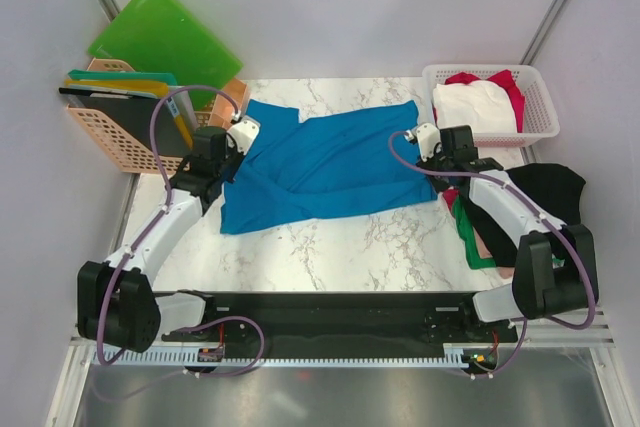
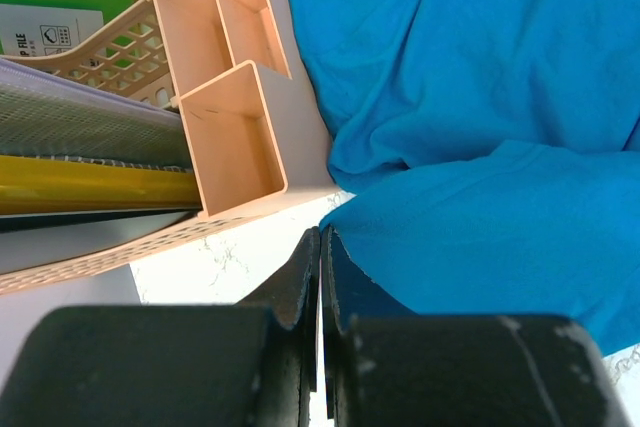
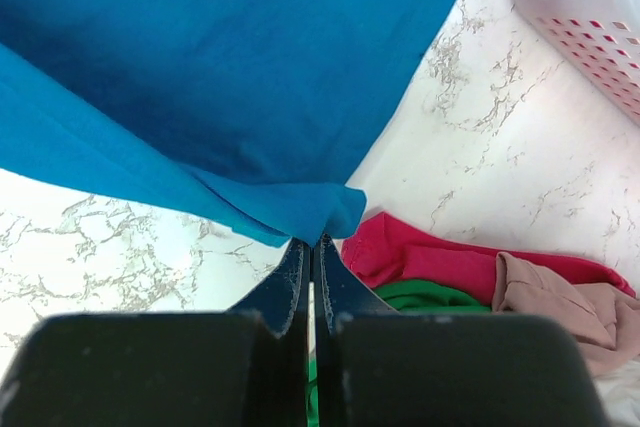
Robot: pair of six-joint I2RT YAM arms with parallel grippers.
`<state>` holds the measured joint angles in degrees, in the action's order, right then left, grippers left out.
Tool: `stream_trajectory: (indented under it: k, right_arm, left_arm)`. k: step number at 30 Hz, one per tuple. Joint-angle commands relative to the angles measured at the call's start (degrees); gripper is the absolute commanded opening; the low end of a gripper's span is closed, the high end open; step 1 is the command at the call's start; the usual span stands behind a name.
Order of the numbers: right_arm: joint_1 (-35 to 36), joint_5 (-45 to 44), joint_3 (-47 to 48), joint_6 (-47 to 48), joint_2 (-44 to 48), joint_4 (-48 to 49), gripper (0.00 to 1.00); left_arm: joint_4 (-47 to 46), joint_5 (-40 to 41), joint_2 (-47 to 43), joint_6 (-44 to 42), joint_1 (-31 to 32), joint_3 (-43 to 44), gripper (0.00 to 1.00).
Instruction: Fold and stack the t-shirts
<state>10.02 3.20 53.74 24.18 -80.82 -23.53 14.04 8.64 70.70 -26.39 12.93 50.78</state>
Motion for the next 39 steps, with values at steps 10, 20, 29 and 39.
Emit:
stream_trajectory:
  k: [10, 20, 29, 39]
  right_arm:
    - [0.3, -1.0, 2.1, -1.3, -6.3, 4.6, 0.00]
    - [0.3, -0.8, 0.9, -1.4, -7.2, 5.3, 0.00]
    - [0.3, -0.9, 0.2, -1.2, -7.7, 5.5, 0.00]
    - [0.3, -0.7, 0.0, -0.9, -8.8, 5.5, 0.00]
  left_arm:
    - [-9.2, -0.2, 3.2, -1.7, -0.2, 2.6, 0.02]
    - [-12.2, -0.9, 9.9, -3.9, -0.2, 8.2, 0.02]
    - [-12.9, -1.4, 16.0, -4.2, -0.2, 12.6, 0.02]
    - [-13.9, -1.0, 22.1, -4.8, -0.2, 14.3, 0.02]
